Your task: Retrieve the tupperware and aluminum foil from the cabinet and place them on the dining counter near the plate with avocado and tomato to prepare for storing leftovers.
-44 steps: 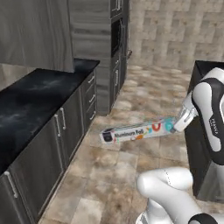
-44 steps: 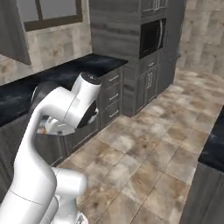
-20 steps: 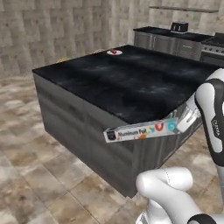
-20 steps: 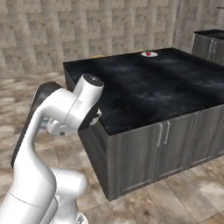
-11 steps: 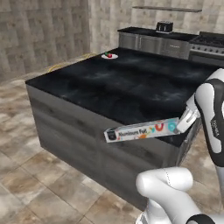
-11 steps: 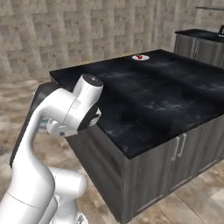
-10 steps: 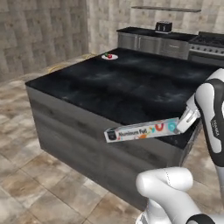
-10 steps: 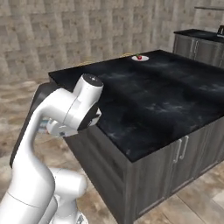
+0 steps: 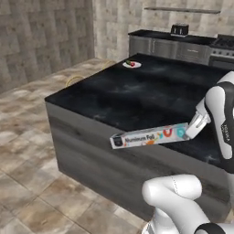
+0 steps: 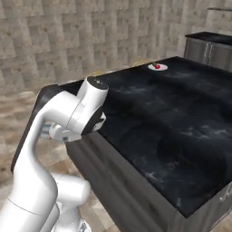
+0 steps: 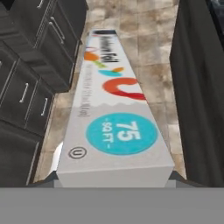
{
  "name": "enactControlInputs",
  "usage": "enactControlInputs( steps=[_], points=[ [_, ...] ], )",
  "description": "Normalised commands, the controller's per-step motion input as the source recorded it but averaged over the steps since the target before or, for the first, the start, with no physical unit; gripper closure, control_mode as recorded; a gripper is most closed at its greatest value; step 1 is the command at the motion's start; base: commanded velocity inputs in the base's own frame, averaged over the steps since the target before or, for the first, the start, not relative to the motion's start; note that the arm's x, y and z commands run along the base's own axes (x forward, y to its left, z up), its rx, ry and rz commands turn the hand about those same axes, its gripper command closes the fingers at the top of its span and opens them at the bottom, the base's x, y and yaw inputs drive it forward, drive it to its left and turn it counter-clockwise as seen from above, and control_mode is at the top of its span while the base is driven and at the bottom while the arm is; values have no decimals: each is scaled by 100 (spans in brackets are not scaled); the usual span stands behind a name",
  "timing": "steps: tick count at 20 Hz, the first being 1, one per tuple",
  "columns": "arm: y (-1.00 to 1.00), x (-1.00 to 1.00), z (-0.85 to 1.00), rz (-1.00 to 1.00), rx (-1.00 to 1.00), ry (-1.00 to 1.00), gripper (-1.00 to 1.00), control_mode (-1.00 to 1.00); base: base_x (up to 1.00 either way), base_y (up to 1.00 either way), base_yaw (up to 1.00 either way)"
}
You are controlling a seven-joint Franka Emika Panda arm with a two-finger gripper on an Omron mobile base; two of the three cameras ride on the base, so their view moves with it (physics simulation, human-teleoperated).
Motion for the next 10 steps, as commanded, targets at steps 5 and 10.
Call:
enactControlInputs(
  steps=[5, 10],
  points=[
    [0, 0, 0, 0, 0, 0, 100, 100, 85, 100, 13],
    [0, 0, 0, 0, 0, 0, 100, 100, 97, 100, 24]
  ],
)
